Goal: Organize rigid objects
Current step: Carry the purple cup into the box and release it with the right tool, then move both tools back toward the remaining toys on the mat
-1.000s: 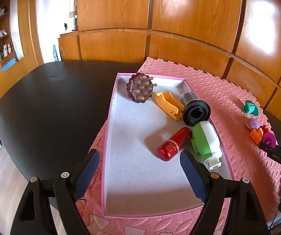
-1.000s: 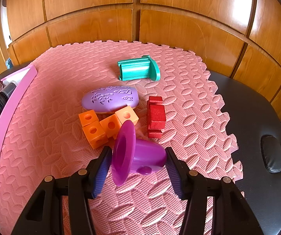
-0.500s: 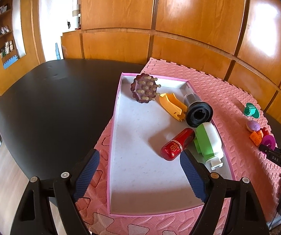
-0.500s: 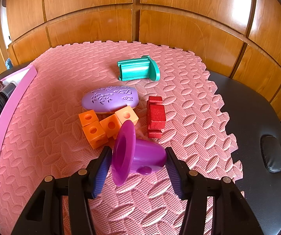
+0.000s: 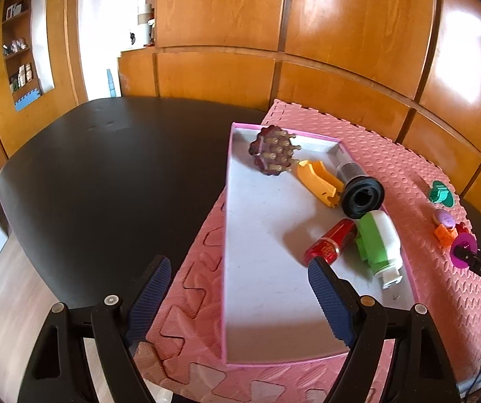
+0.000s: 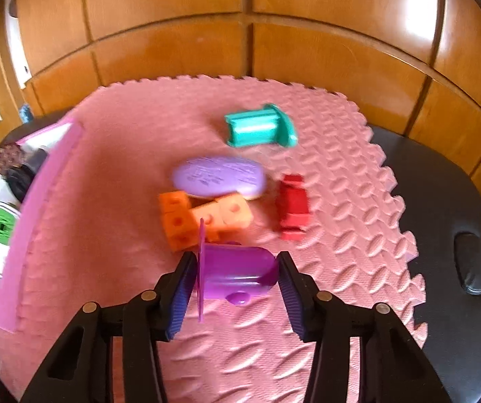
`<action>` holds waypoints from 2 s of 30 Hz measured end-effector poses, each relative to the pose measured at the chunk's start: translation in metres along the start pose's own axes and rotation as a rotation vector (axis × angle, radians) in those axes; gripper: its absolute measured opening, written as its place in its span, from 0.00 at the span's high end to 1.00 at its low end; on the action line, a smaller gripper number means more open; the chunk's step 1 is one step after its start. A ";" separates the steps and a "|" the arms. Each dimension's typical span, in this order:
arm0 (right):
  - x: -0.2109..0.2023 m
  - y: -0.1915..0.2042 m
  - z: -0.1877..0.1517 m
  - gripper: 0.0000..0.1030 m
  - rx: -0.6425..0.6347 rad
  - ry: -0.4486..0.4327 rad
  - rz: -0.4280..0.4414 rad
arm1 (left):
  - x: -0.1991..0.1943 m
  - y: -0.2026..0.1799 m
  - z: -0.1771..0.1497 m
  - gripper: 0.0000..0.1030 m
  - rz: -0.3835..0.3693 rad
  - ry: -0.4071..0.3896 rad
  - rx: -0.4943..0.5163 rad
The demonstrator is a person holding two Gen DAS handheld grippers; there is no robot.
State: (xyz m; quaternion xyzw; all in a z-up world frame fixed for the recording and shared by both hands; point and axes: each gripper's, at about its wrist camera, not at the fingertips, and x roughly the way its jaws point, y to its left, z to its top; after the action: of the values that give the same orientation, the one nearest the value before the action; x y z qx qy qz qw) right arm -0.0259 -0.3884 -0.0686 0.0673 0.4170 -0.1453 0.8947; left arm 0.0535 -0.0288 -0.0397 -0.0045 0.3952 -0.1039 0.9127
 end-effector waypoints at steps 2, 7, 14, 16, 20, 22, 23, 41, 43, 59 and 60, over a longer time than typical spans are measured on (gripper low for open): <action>-0.002 0.013 0.002 0.57 -0.023 -0.007 0.014 | 0.001 0.004 -0.001 0.18 0.000 0.007 -0.008; 0.002 0.037 0.004 0.57 -0.075 -0.003 0.013 | -0.001 0.011 -0.003 0.18 -0.010 0.004 -0.026; -0.016 0.045 0.009 0.57 -0.048 -0.047 0.044 | 0.000 0.018 -0.004 0.18 -0.021 0.001 -0.047; -0.026 0.049 0.012 0.57 -0.046 -0.067 0.068 | 0.000 0.019 -0.005 0.18 -0.023 0.003 -0.051; -0.043 0.069 0.019 0.57 -0.071 -0.106 0.129 | -0.001 0.022 -0.005 0.18 -0.023 0.002 -0.055; -0.048 0.080 0.023 0.57 -0.083 -0.113 0.161 | -0.002 0.024 -0.004 0.18 -0.021 -0.002 -0.059; -0.050 0.091 0.027 0.57 -0.099 -0.117 0.190 | -0.002 0.026 -0.004 0.18 -0.019 -0.004 -0.062; -0.010 0.294 0.070 0.57 -0.352 -0.021 0.463 | -0.003 0.056 -0.003 0.18 0.045 -0.010 -0.101; 0.008 0.307 0.065 0.57 -0.379 0.022 0.437 | -0.003 0.058 -0.004 0.18 0.047 -0.007 -0.108; 0.028 0.305 0.051 0.54 -0.307 0.079 0.429 | -0.001 0.056 -0.005 0.18 0.049 -0.003 -0.106; 0.026 0.304 0.051 0.54 -0.304 0.076 0.430 | -0.002 0.055 -0.005 0.18 0.048 -0.003 -0.105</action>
State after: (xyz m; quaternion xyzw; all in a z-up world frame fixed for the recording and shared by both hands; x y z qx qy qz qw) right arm 0.1227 -0.1171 -0.0559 0.0244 0.4436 0.1150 0.8885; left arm 0.0591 0.0261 -0.0468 -0.0431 0.3988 -0.0610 0.9140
